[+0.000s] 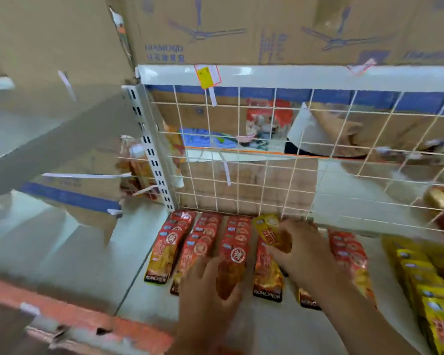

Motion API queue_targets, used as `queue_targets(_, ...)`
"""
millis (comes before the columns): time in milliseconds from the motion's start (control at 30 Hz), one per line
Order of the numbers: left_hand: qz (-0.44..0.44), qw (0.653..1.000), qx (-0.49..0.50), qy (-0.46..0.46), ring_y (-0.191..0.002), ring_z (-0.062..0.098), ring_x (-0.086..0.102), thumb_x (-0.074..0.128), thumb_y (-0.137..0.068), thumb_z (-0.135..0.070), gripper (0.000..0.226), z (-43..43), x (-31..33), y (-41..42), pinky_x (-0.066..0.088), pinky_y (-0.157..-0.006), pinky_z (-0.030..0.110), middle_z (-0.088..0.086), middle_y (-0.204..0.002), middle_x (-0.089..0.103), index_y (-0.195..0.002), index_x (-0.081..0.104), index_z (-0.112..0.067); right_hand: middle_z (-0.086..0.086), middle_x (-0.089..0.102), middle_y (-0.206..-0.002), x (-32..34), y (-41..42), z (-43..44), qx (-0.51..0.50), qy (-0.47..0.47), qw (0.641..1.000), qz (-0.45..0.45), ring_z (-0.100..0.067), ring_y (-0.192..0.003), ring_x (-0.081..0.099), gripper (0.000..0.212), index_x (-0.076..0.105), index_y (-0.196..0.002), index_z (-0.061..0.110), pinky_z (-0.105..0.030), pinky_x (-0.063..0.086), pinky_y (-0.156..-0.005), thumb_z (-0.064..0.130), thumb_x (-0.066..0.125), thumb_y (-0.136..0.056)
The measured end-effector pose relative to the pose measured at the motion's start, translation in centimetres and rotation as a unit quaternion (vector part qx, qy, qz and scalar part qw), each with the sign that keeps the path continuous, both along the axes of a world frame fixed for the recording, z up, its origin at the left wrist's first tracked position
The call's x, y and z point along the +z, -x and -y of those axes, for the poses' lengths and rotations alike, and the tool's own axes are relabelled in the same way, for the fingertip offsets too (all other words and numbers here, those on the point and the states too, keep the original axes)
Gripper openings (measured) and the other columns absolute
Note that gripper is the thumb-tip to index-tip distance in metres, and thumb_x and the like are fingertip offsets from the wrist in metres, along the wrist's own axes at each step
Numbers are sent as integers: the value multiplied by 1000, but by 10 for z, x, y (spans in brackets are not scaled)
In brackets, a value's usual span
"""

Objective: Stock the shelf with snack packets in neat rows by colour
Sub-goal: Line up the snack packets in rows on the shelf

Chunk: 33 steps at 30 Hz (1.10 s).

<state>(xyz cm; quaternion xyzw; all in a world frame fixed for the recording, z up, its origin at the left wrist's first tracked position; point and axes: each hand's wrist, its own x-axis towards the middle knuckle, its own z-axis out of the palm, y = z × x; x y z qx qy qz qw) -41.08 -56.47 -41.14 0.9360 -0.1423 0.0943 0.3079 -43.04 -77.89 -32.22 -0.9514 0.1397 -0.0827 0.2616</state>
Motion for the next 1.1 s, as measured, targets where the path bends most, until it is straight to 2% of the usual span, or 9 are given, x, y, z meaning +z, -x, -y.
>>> queue_targets(100,22,999,26,-12,-103,17,57,67,-68,-62,60,2,-8,8,48,-85,39,-12,-117,56,-120,62,-33,15,53,-93,-9,-2,1,22,13,1000,3,-5,-85,43,31,55,-101,37,-12,27,-65,52,73,-81)
queue_targets(167,20,999,27,-24,-105,16,57,65,-69,-62,58,5,-11,10,48,-87,41,-11,-118,56,-120,60,-34,15,53,-92,-14,-4,5,18,4,1000,17,0,-81,41,30,53,-97,37,-9,23,-64,52,73,-81)
queue_targets(267,9,999,30,-29,-107,14,55,64,-70,-60,56,6,-14,12,43,-88,40,-11,-118,56,-119,60,-32,17,49,-91,-24,2,10,12,-31,999,24,6,-82,41,29,51,-94,36,-11,27,-64,49,74,-81)
queue_targets(367,-18,999,30,-26,-110,13,54,67,-73,-60,57,9,-13,9,40,-94,38,-12,-122,56,-123,60,-32,19,46,-91,-30,10,16,3,-41,999,28,1,-83,44,29,52,-95,35,-21,36,-66,47,75,-82)
queue_targets(500,-11,999,45,-24,-105,19,60,62,-72,-62,60,13,-13,8,49,-90,47,-9,-118,61,-123,63,-29,13,49,-99,-37,16,21,-18,-47,999,20,-7,-89,50,34,53,-105,35,-27,44,-72,51,72,-82)
queue_targets(600,-16,998,54,-27,-108,19,60,63,-74,-62,61,13,-15,7,48,-92,48,-9,-120,61,-124,63,-29,12,50,-101,-39,19,21,-22,-50,998,25,-8,-90,52,35,52,-106,37,-30,50,-75,53,72,-82)
queue_targets(733,-41,997,49,-33,-118,16,53,73,-79,-59,62,13,-16,5,40,-101,46,-11,-127,56,-132,58,-30,12,51,-101,-38,22,19,-26,-59,998,25,-7,-90,54,35,52,-109,36,-28,47,-72,50,72,-84)
queue_targets(967,-53,998,39,-26,-124,14,48,67,-83,-64,65,12,-17,6,36,-107,44,-12,-132,50,-137,52,-32,12,49,-101,-41,27,13,-25,-49,998,25,-7,-91,52,39,53,-114,33,-23,42,-72,48,73,-85)
queue_targets(1100,-63,997,35,-31,-127,14,46,66,-84,-66,67,12,-17,5,35,-109,43,-12,-135,48,-140,49,-33,12,50,-102,-47,28,10,-31,-49,998,29,-10,-94,53,41,57,-116,31,-26,45,-75,50,73,-84)
